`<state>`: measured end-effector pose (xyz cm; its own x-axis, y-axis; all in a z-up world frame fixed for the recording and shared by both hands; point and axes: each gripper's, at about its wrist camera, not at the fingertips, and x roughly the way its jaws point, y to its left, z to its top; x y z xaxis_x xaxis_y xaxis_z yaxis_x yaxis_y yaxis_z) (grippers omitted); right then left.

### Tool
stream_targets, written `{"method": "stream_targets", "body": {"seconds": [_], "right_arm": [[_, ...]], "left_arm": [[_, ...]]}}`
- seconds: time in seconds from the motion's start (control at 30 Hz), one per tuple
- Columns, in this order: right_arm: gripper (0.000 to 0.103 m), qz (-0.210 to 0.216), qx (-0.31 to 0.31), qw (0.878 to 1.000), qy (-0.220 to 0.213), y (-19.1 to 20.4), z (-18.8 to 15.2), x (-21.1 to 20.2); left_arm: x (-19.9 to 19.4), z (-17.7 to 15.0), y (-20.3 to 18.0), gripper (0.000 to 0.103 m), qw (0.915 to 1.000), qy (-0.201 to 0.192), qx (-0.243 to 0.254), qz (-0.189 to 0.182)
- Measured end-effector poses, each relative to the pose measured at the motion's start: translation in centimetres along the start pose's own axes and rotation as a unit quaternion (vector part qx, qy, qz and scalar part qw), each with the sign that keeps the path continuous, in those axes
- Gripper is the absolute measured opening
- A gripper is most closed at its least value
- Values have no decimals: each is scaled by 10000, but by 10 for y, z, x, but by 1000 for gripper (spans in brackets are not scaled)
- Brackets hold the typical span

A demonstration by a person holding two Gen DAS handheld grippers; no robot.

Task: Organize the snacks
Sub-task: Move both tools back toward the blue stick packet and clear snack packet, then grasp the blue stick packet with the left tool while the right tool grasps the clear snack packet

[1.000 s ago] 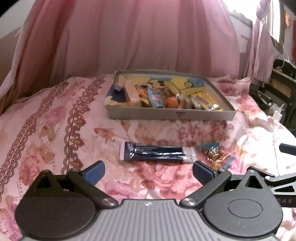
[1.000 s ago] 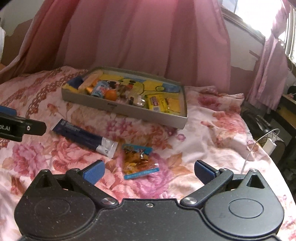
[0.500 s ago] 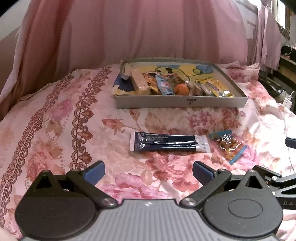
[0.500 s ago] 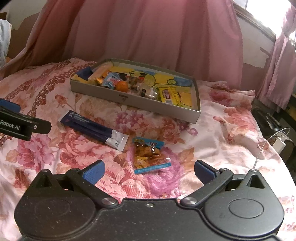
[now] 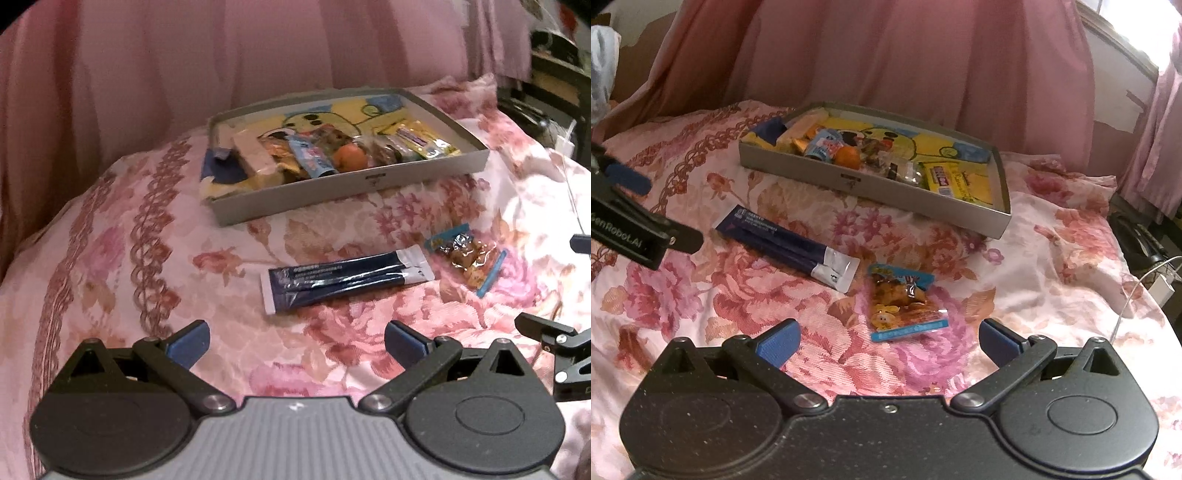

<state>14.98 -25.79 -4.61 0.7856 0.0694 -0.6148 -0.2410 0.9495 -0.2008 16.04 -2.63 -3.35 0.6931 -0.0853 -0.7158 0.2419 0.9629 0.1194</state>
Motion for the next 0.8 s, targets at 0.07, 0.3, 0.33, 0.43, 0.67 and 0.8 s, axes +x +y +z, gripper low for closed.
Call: {"method": "stream_targets", "body": {"seconds": [0.07, 0.3, 0.33, 0.43, 0.67, 0.8], "right_arm": [[102, 9, -55, 10000, 41, 1, 0, 5], [102, 62, -225, 9995, 199, -3, 3, 28], [102, 85, -194, 9995, 230, -5, 3, 32], [102, 191, 79, 9993, 296, -14, 4, 43], [102, 156, 100, 9995, 241, -22, 9, 69], [102, 140, -51, 9996, 242, -24, 10, 85]], "left_arm": [[6, 2, -1, 102, 9998, -83, 172, -55], [23, 6, -22, 103, 9897, -611, 1272, -240], [26, 6, -26, 103, 9866, -675, 1463, -241], [39, 7, -34, 103, 9776, -821, 1924, -224], [65, 10, -38, 103, 9633, -878, 2466, -589], [76, 11, -37, 103, 9547, -861, 2709, -879]]}}
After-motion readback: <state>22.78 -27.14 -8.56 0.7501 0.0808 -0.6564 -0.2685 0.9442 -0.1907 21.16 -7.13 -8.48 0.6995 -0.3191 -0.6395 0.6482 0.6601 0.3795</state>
